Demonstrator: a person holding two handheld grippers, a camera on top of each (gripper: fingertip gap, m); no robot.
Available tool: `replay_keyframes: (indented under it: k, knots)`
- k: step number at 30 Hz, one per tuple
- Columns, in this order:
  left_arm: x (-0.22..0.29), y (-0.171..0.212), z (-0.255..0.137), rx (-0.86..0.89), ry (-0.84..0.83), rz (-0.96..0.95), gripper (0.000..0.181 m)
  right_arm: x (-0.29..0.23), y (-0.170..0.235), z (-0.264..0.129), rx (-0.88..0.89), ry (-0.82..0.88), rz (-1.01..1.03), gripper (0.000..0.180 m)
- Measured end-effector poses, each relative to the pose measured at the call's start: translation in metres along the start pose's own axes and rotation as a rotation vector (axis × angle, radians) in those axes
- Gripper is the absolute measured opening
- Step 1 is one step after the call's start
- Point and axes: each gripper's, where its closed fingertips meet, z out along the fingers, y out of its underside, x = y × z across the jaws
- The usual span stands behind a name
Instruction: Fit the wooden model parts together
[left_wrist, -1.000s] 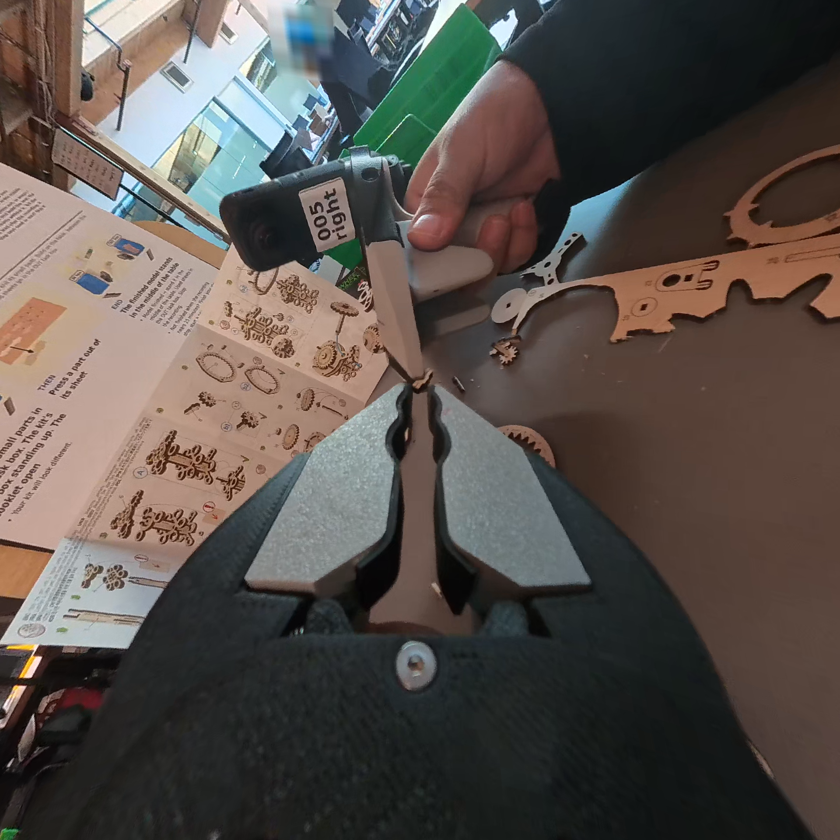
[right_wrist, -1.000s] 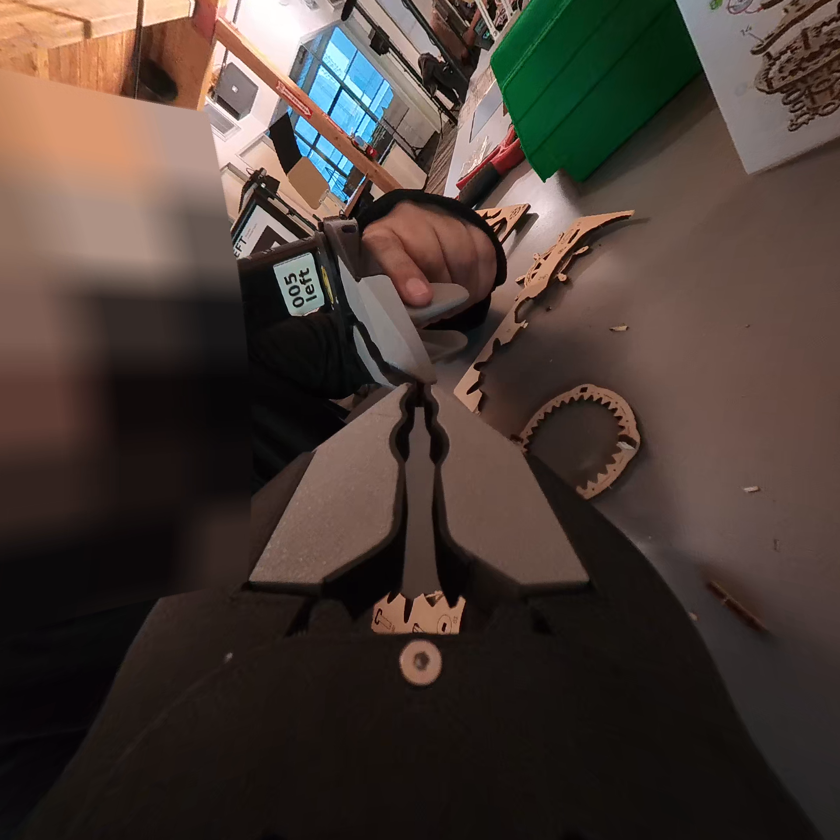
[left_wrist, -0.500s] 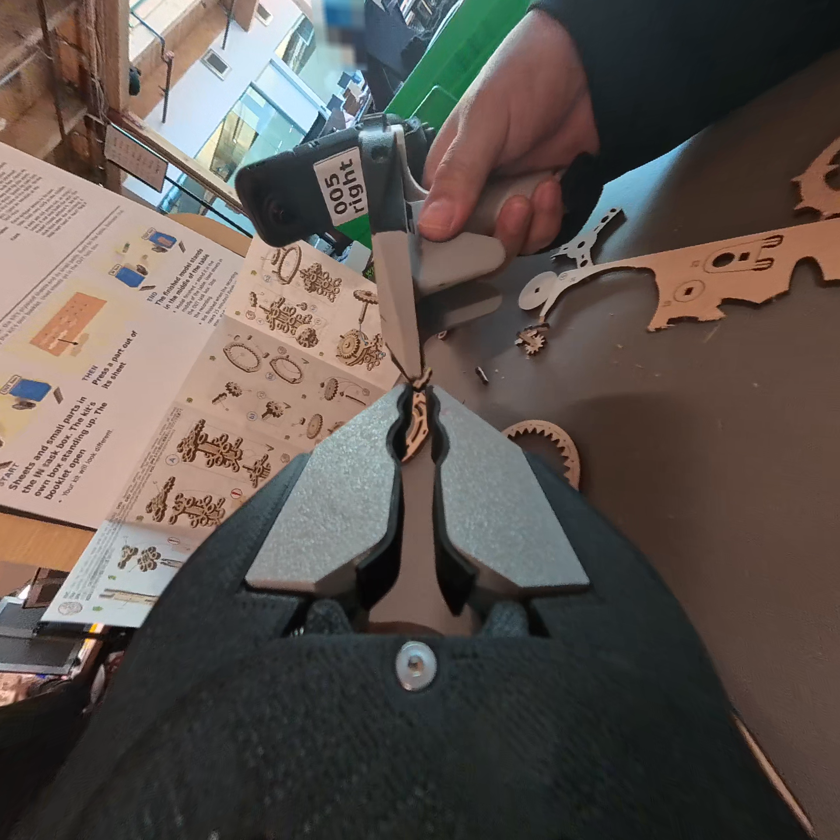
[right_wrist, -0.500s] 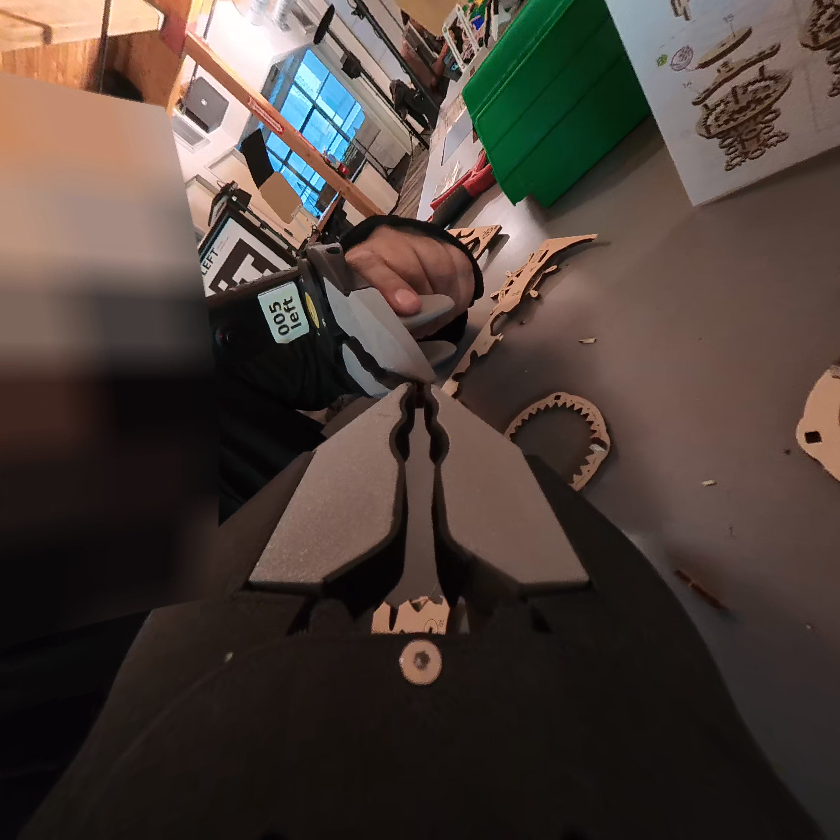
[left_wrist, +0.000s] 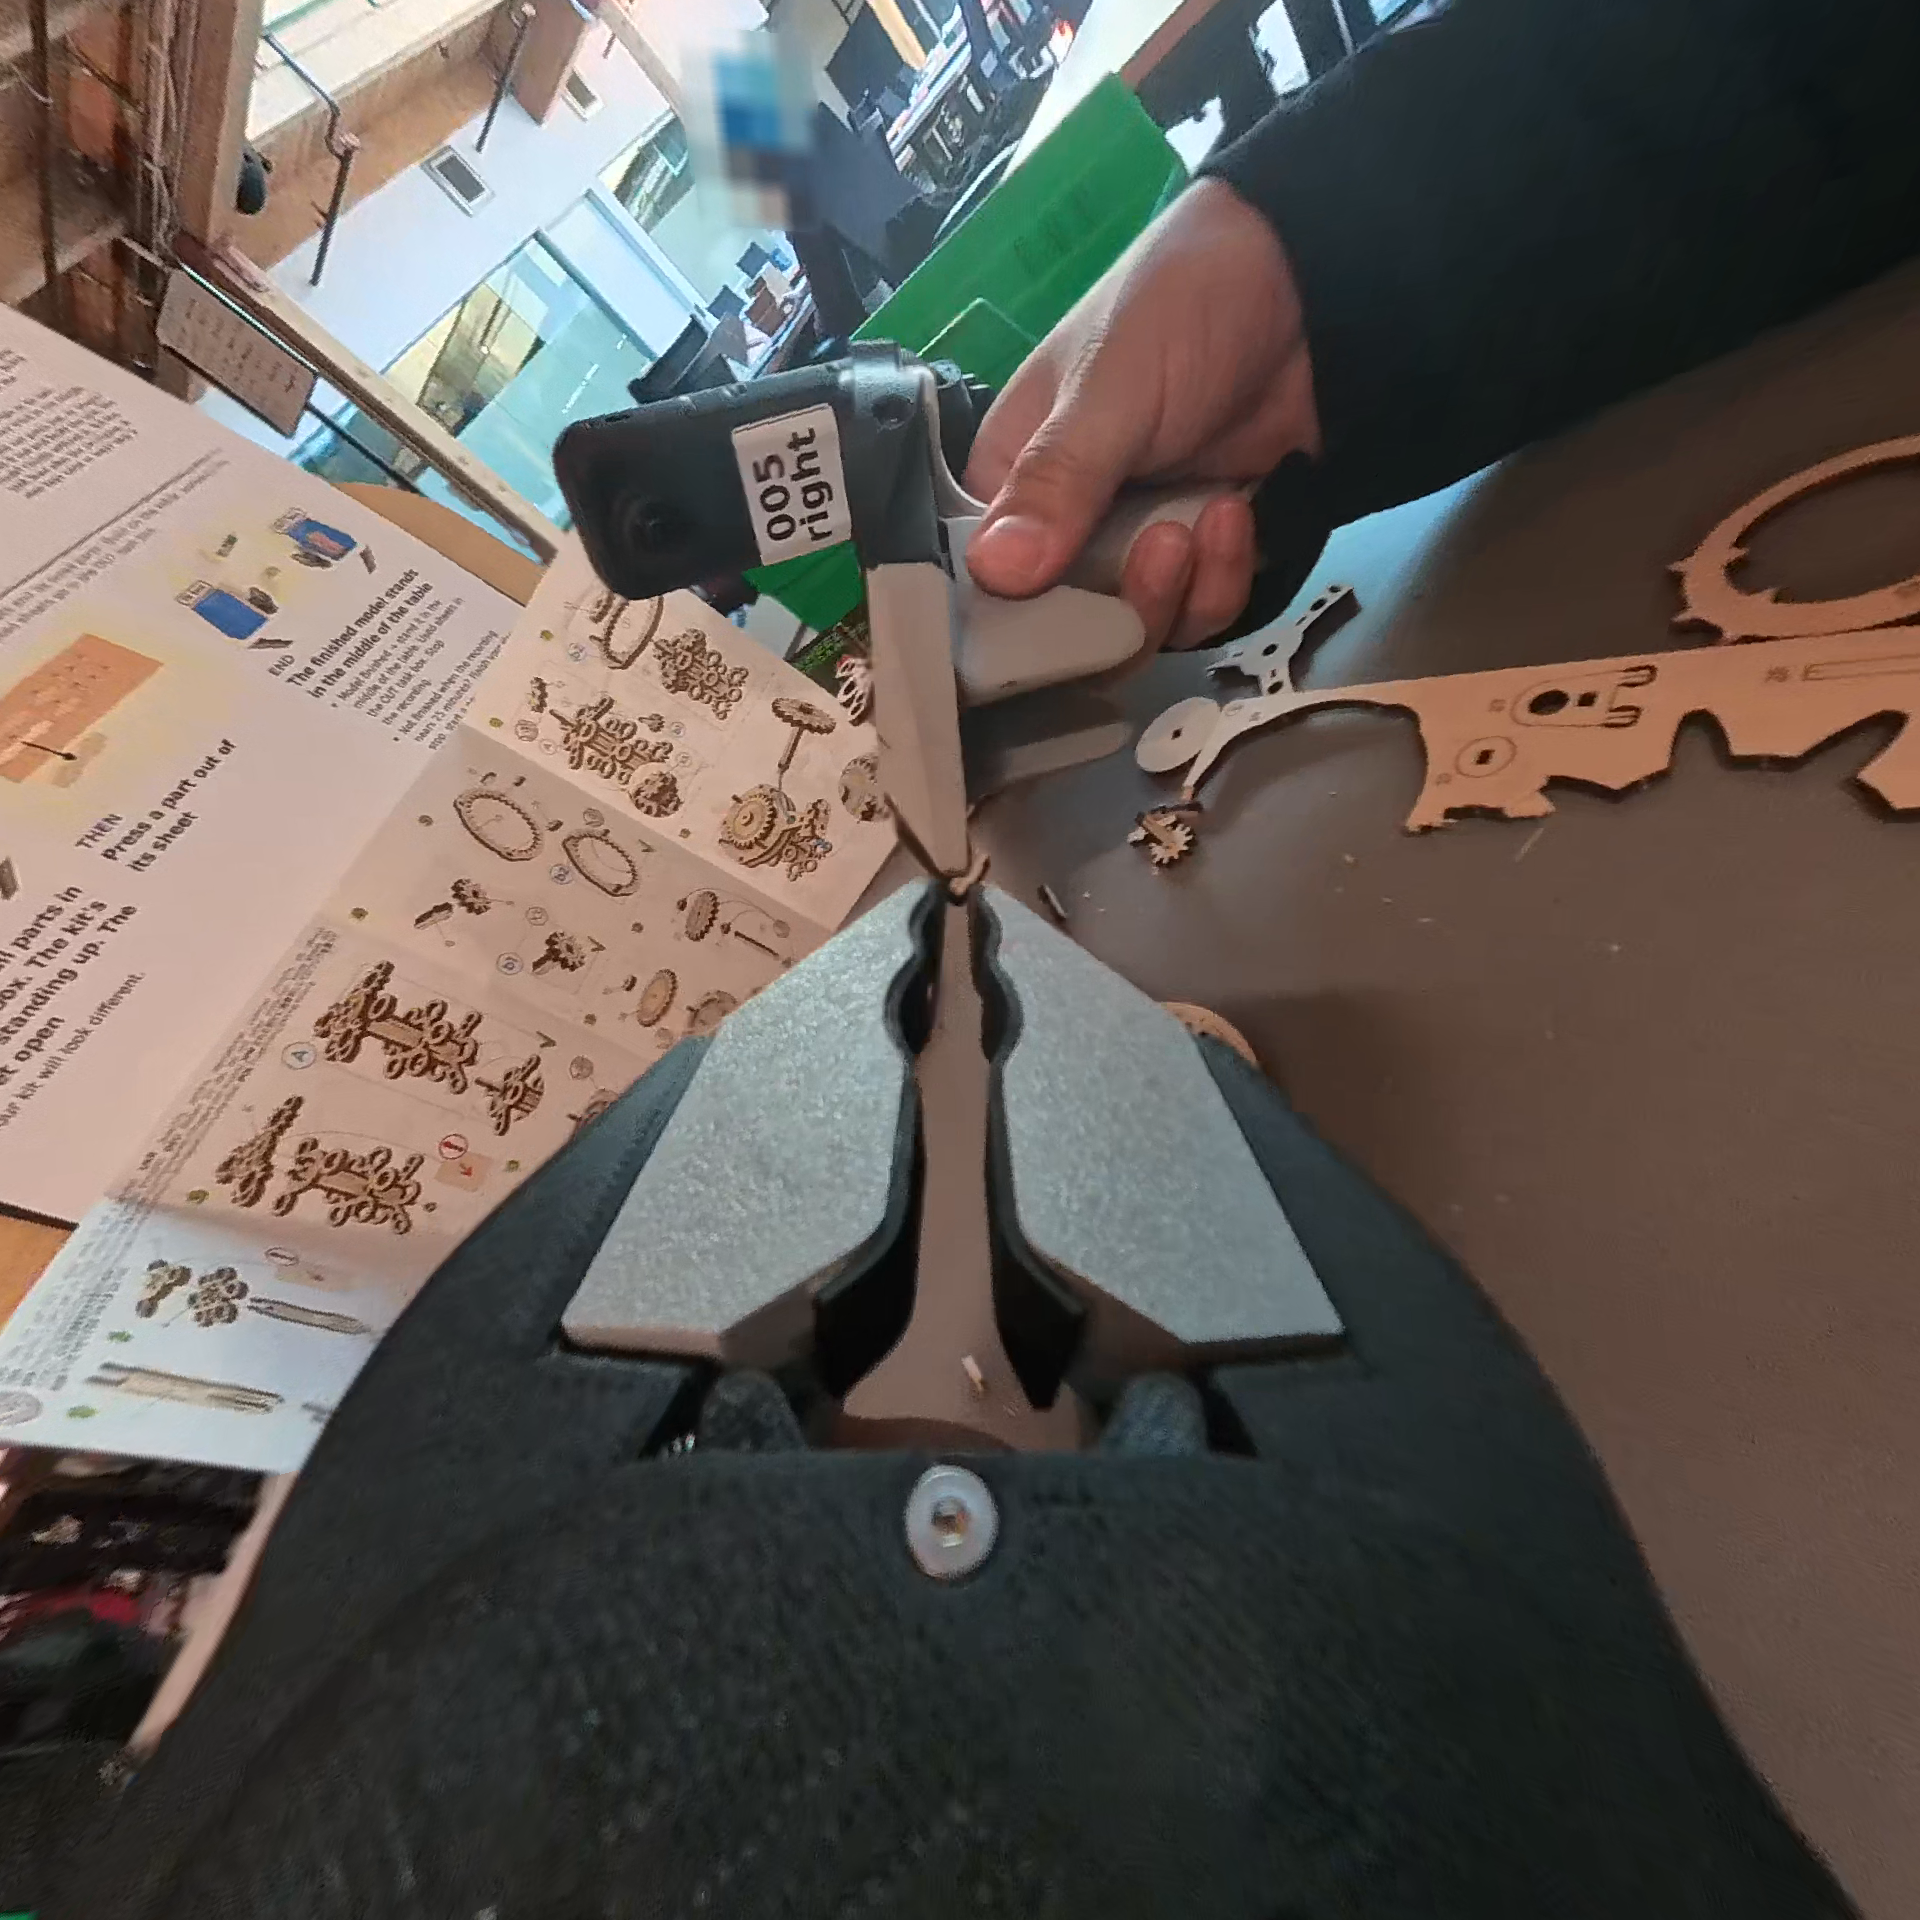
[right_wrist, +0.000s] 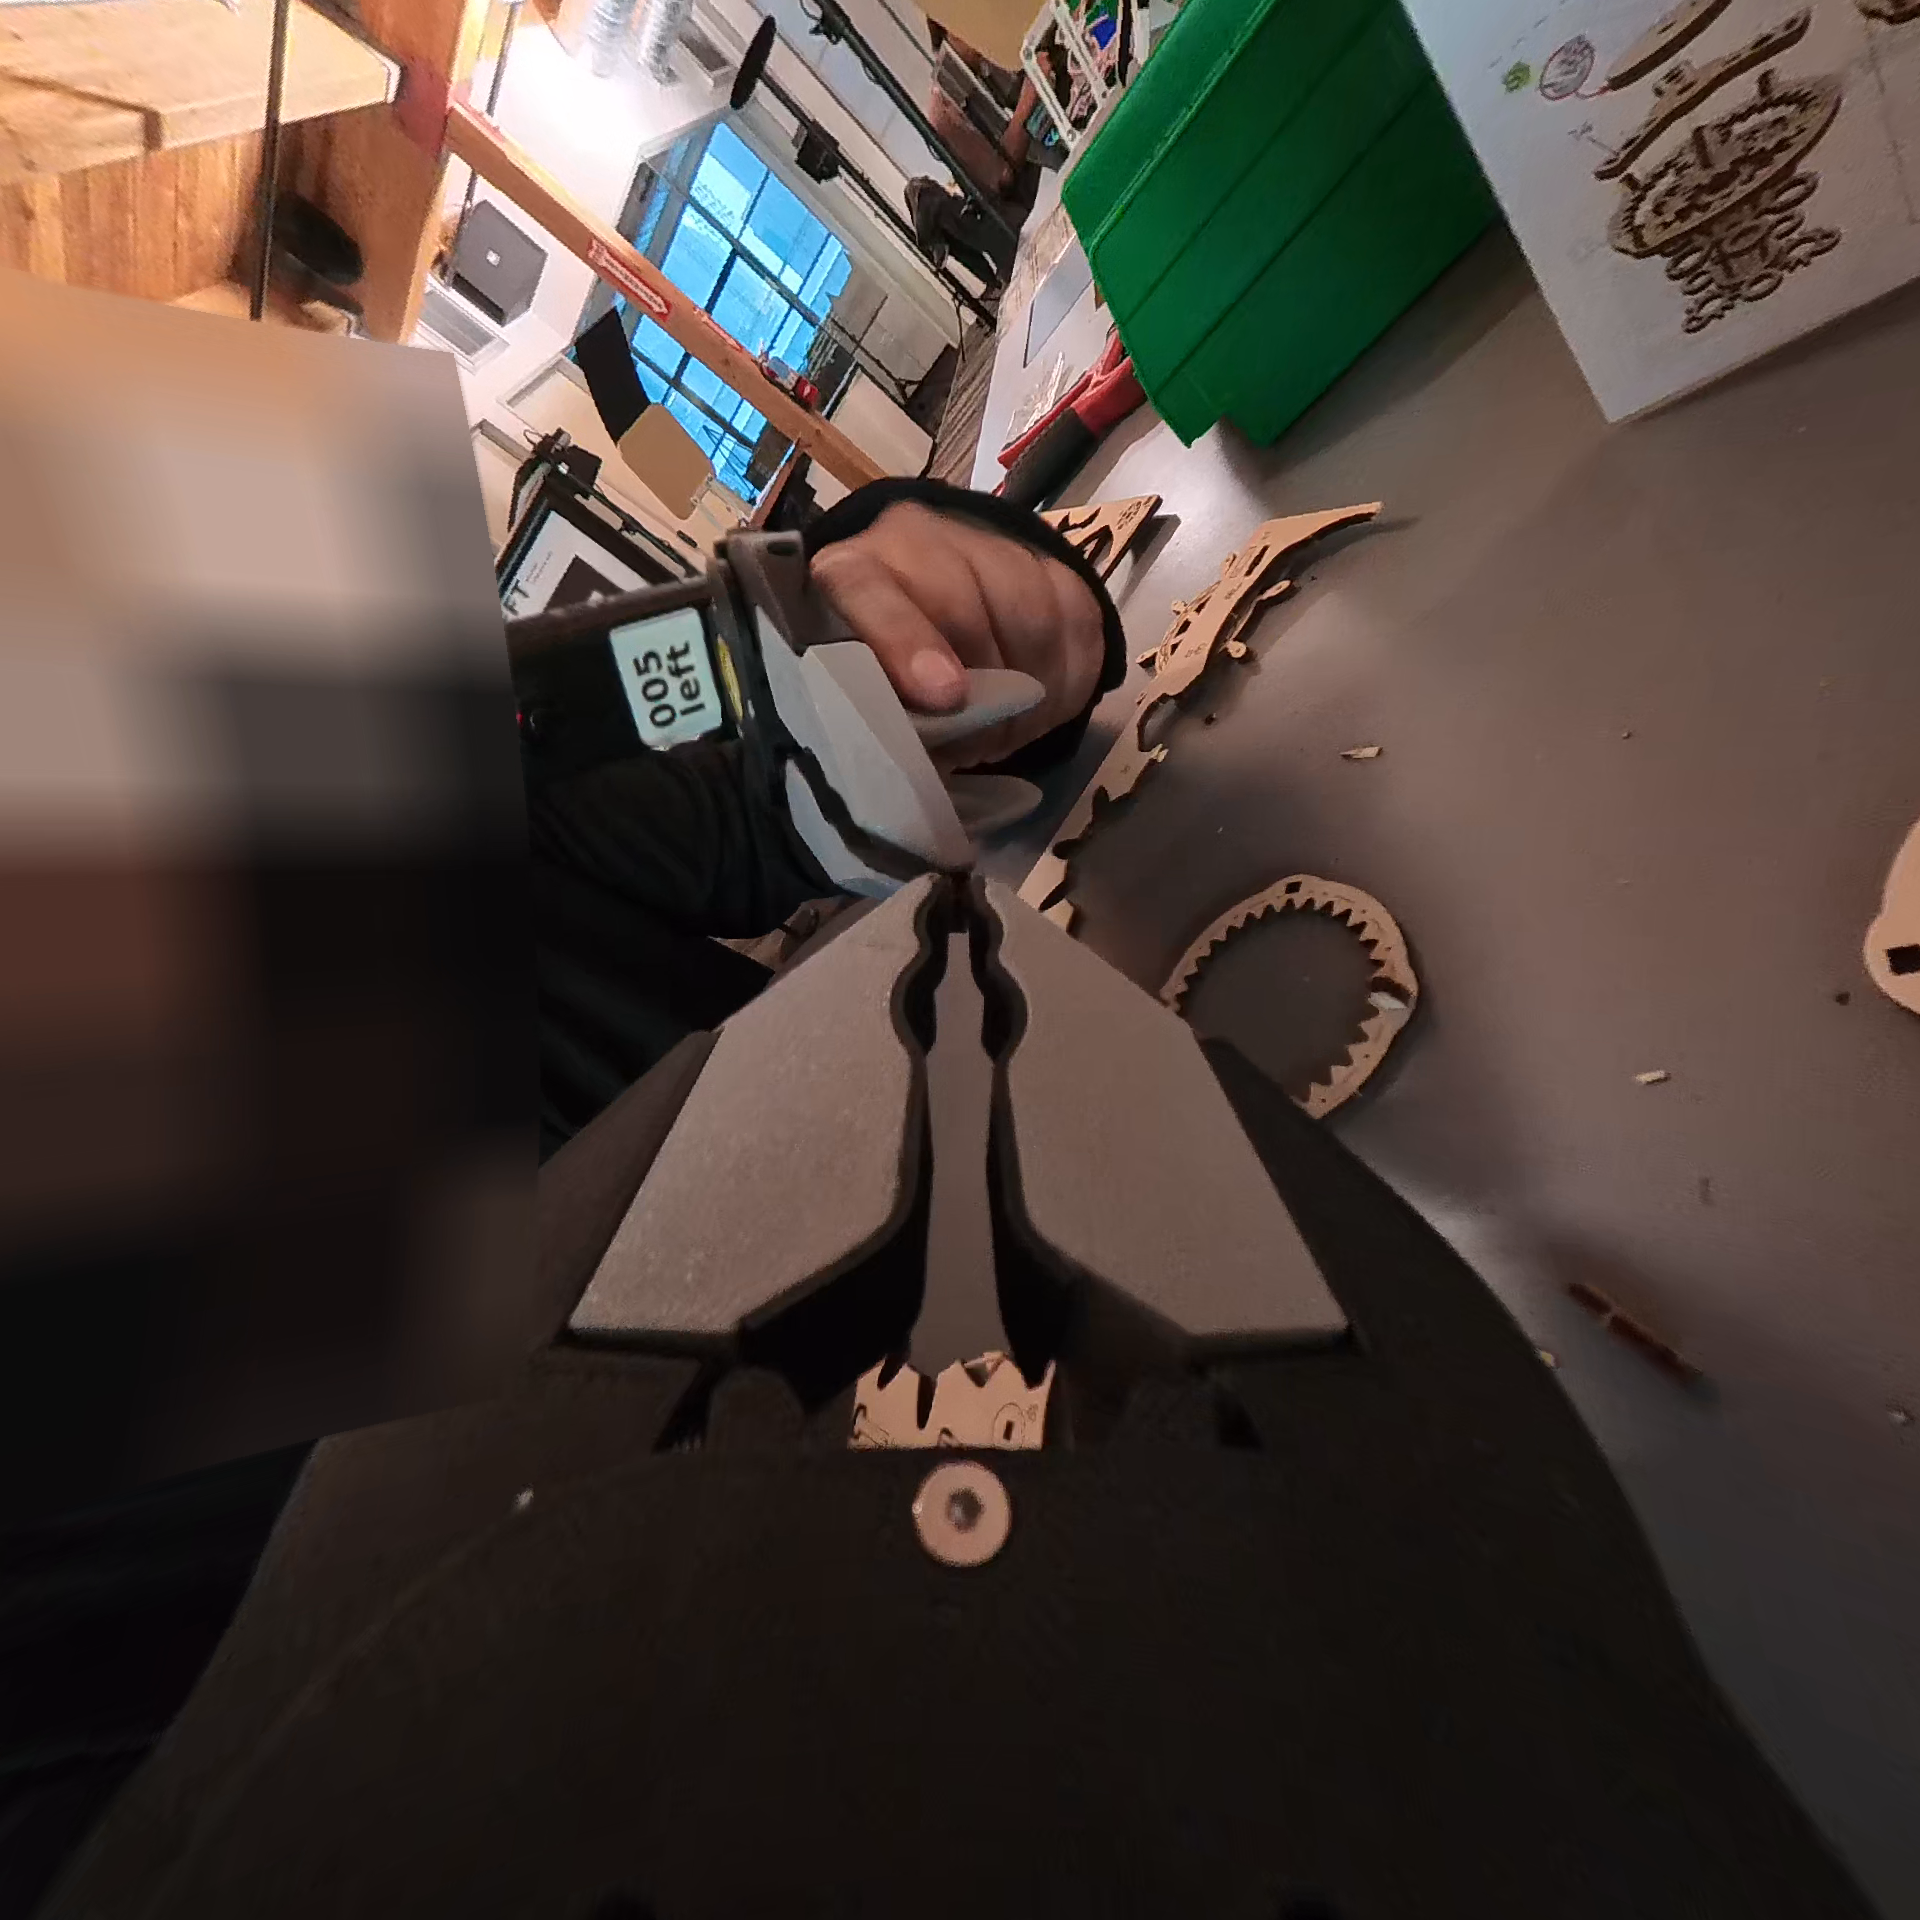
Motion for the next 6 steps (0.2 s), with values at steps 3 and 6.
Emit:
replay_keyframes:
  k: [3, 6]
  knots:
    - [0.0020, -0.0004, -0.0006, 0.011, 0.035, -0.052, 0.000, -0.0010, 0.0015, 0.0009, -0.011, 0.001, -0.004, 0.000]
    - [0.0040, -0.0020, -0.0018, 0.034, 0.059, -0.080, 0.000, -0.0024, 0.0029, 0.0021, -0.018, -0.012, 0.005, 0.000]
